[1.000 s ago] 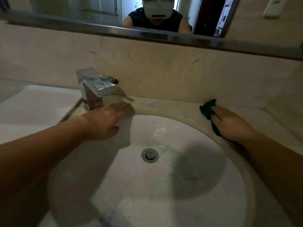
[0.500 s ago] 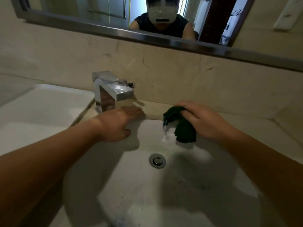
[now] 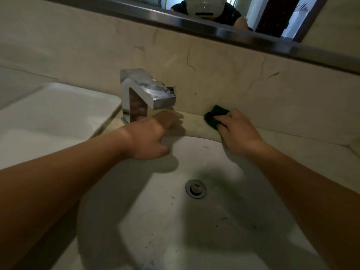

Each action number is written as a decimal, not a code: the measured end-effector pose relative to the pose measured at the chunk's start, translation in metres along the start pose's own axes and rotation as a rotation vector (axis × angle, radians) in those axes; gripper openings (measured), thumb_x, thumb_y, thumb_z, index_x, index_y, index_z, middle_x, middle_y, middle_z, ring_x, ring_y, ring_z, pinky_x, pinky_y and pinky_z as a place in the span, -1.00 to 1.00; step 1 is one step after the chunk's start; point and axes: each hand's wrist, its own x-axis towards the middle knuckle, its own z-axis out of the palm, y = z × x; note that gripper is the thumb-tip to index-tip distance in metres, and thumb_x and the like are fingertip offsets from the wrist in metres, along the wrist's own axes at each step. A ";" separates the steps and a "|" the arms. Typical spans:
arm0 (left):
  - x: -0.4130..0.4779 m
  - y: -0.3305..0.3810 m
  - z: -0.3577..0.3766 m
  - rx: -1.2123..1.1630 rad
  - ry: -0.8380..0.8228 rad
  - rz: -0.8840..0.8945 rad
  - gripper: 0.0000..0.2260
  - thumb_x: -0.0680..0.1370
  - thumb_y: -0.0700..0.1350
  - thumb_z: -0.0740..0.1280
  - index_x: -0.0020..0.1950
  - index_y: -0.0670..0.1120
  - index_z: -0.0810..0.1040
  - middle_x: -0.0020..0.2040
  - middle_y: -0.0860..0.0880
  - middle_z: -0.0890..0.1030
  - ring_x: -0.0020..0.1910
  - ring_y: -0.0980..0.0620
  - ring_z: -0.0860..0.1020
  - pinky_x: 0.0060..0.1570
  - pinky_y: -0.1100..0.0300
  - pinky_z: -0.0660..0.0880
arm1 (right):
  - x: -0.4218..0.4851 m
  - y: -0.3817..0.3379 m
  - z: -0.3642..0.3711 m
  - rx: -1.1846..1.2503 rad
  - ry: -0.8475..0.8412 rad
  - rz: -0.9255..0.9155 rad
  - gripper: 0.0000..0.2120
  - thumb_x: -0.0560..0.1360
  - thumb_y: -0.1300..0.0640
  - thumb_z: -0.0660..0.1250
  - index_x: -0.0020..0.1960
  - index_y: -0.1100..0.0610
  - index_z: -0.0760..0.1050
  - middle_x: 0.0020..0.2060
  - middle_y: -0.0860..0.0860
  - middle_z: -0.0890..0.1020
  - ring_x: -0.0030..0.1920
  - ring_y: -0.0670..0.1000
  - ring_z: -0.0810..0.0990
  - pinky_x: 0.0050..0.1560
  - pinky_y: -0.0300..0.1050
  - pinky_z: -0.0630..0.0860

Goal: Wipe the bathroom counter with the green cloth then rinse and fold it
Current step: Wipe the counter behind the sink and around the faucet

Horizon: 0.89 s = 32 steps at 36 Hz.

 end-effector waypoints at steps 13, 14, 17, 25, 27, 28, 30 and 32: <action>-0.014 0.018 -0.006 -0.046 0.061 -0.074 -0.01 0.36 0.30 0.15 0.74 0.02 -0.07 0.72 -0.13 0.10 0.67 -0.12 0.14 0.62 -0.04 0.19 | 0.008 -0.072 0.014 -0.066 0.011 -0.240 -0.58 0.66 0.08 0.23 0.50 -0.04 0.48 0.30 0.12 0.45 0.26 0.23 0.38 0.27 0.08 0.39; -0.014 0.018 -0.006 -0.046 0.069 -0.071 0.00 0.34 0.32 0.13 0.73 0.03 -0.08 0.72 -0.14 0.10 0.68 -0.13 0.14 0.62 -0.05 0.19 | 0.005 -0.073 0.018 -0.073 0.012 -0.236 -0.56 0.66 0.07 0.21 0.53 -0.05 0.44 0.38 0.11 0.41 0.30 0.23 0.35 0.33 0.10 0.37; -0.012 0.017 -0.004 -0.063 0.098 -0.051 -0.02 0.35 0.28 0.16 0.73 0.00 -0.03 0.68 -0.17 0.19 0.63 -0.14 0.23 0.60 0.01 0.22 | 0.003 -0.087 0.028 -0.015 -0.048 -0.312 -0.52 0.66 0.05 0.15 0.58 -0.07 0.35 0.53 0.04 0.34 0.38 0.17 0.27 0.43 0.11 0.31; -0.008 0.012 -0.002 0.006 0.052 0.000 -0.09 0.48 0.17 0.36 0.72 0.05 -0.03 0.67 -0.12 0.22 0.59 -0.15 0.28 0.56 0.00 0.28 | -0.001 -0.079 0.015 0.036 -0.149 -0.294 -0.54 0.73 -0.01 0.04 0.61 -0.19 0.28 0.60 -0.10 0.31 0.52 0.12 0.22 0.53 0.03 0.12; -0.009 0.012 0.001 0.080 0.008 0.012 -0.09 0.53 0.21 0.36 0.74 0.05 -0.06 0.73 -0.06 0.10 0.67 -0.10 0.17 0.60 0.09 0.14 | -0.010 -0.056 0.005 -0.013 -0.161 -0.219 -0.53 0.76 -0.05 -0.02 0.66 -0.15 0.19 0.67 -0.10 0.18 0.61 0.04 0.09 0.49 -0.20 -0.07; -0.009 0.014 0.001 0.096 -0.009 0.000 -0.11 0.56 0.21 0.38 0.74 0.08 -0.05 0.72 -0.07 0.14 0.63 -0.11 0.25 0.56 0.11 0.18 | -0.016 -0.042 -0.001 -0.034 -0.170 -0.179 -0.52 0.76 -0.07 -0.04 0.68 -0.14 0.16 0.68 -0.10 0.15 0.63 0.02 0.06 0.45 -0.25 -0.08; -0.011 0.016 0.000 0.105 -0.019 -0.026 -0.18 0.57 0.18 0.42 0.71 0.15 0.03 0.64 -0.11 0.32 0.41 -0.15 0.46 0.44 0.07 0.34 | -0.031 -0.014 -0.015 -0.033 -0.180 -0.096 -0.52 0.76 -0.08 -0.04 0.67 -0.13 0.16 0.67 -0.11 0.15 0.62 0.04 0.07 0.40 -0.23 -0.03; -0.012 0.018 -0.001 0.149 -0.022 -0.002 -0.23 0.56 0.16 0.43 0.69 0.16 0.13 0.63 -0.09 0.34 0.47 -0.17 0.43 0.45 0.06 0.34 | -0.049 0.017 -0.031 -0.095 -0.171 -0.053 -0.53 0.76 -0.05 0.01 0.65 -0.09 0.25 0.64 -0.08 0.23 0.58 0.11 0.14 0.33 -0.23 0.03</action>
